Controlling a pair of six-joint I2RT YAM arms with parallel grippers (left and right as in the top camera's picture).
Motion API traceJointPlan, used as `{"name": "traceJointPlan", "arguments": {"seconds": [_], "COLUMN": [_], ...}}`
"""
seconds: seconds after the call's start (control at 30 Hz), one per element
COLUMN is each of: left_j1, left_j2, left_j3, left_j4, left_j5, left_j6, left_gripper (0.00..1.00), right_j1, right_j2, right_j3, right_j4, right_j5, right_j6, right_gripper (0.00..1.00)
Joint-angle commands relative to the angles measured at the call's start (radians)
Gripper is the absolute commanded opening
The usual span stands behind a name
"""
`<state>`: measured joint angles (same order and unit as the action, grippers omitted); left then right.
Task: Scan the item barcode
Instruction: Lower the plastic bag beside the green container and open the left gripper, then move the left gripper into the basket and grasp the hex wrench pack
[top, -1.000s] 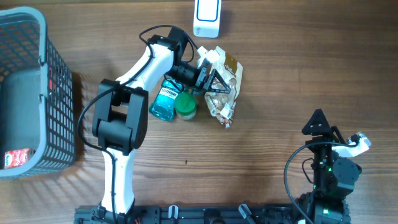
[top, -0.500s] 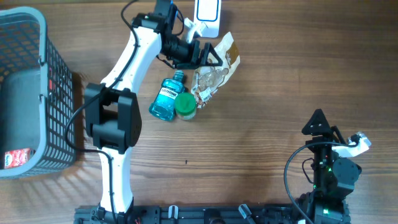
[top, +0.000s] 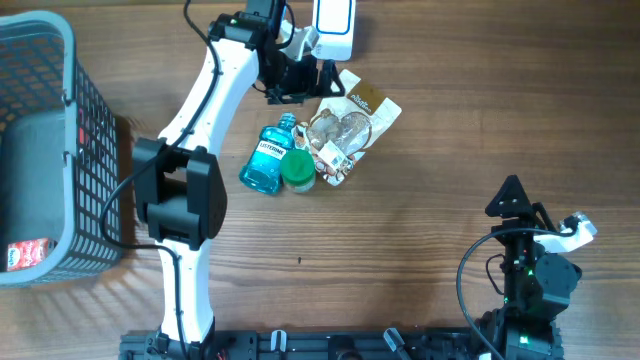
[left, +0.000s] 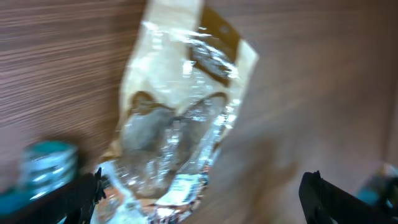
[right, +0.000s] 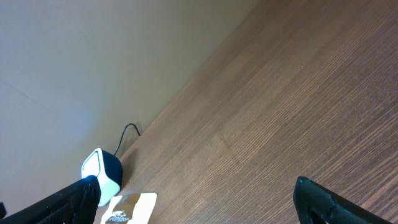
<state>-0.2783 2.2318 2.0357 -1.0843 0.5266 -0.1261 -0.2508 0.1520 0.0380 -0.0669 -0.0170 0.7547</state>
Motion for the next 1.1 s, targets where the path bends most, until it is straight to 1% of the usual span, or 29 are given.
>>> {"name": "traceJointPlan", "arguments": {"seconds": [0.0,0.07,0.17,0.2,0.27,0.3,0.33,0.37,0.43,0.5,0.57,0.6,0.67,0.73,0.8,0.9,1.0,1.07], "left_j1": [0.029,0.047,0.094,0.109,0.164,0.202,0.237,0.304,0.430,0.589,0.726,0.781,0.872,0.919,0.951,0.965,0.960,0.954], "left_j2": [-0.144,-0.209,-0.332,-0.362,-0.447,-0.489,-0.515,-0.551,-0.583,-0.590,-0.577,-0.567,-0.544,-0.527,-0.506,-0.474,-0.448,-0.432], "left_j3": [0.100,0.163,0.261,0.278,0.303,0.303,0.303,0.303,0.302,0.302,0.295,0.286,0.253,0.219,0.175,0.115,0.058,0.021], "left_j4": [-0.015,-0.044,-0.101,-0.114,-0.153,-0.179,-0.205,-0.257,-0.339,-0.434,-0.517,-0.543,-0.547,-0.516,-0.452,-0.365,-0.300,-0.262], "left_j5": [-0.161,-0.216,-0.344,-0.396,-0.573,-0.658,-0.712,-0.780,-0.812,-0.792,-0.758,-0.753,-0.756,-0.764,-0.814,-0.891,-0.882,-0.882], "left_j6": [-0.055,-0.056,-0.127,-0.173,-0.326,-0.406,-0.460,-0.546,-0.624,-0.697,-0.742,-0.755,-0.753,-0.749,-0.733,-0.663,-0.561,-0.469], "left_gripper": [1.00,1.00,1.00,1.00,1.00,1.00,1.00,1.00,1.00,1.00,1.00,1.00,1.00,1.00,1.00,1.00,1.00,1.00], "right_j1": [-0.003,-0.003,-0.003,-0.003,-0.003,-0.003,-0.003,-0.003,-0.003,-0.003,-0.003,-0.003,-0.003,-0.003,-0.003,-0.003,-0.003,-0.003], "right_j2": [-0.010,-0.010,-0.010,-0.010,-0.010,-0.010,-0.010,-0.010,-0.010,-0.010,-0.010,-0.010,-0.010,-0.010,-0.010,-0.010,-0.010,-0.006], "right_j3": [-0.001,-0.001,-0.001,-0.001,-0.001,-0.001,-0.001,-0.001,-0.001,-0.001,-0.001,-0.001,-0.001,-0.001,-0.001,-0.001,-0.001,-0.001], "right_j4": [0.003,0.003,0.003,0.003,0.003,0.003,0.003,0.003,0.003,0.003,0.003,0.003,0.003,0.003,0.003,0.003,0.003,0.003], "right_j5": [0.019,0.019,0.019,0.019,0.019,0.019,0.019,0.019,0.019,0.019,0.019,0.019,0.019,0.019,0.019,0.019,0.019,0.019], "right_j6": [-0.018,-0.018,-0.018,-0.018,-0.018,-0.018,-0.018,-0.018,-0.018,-0.018,-0.018,-0.018,-0.018,-0.018,-0.018,-0.018,-0.018,-0.018], "right_gripper": [1.00,1.00,1.00,1.00,1.00,1.00,1.00,1.00,1.00,1.00,1.00,1.00,1.00,1.00,1.00,1.00,1.00,1.00]}}
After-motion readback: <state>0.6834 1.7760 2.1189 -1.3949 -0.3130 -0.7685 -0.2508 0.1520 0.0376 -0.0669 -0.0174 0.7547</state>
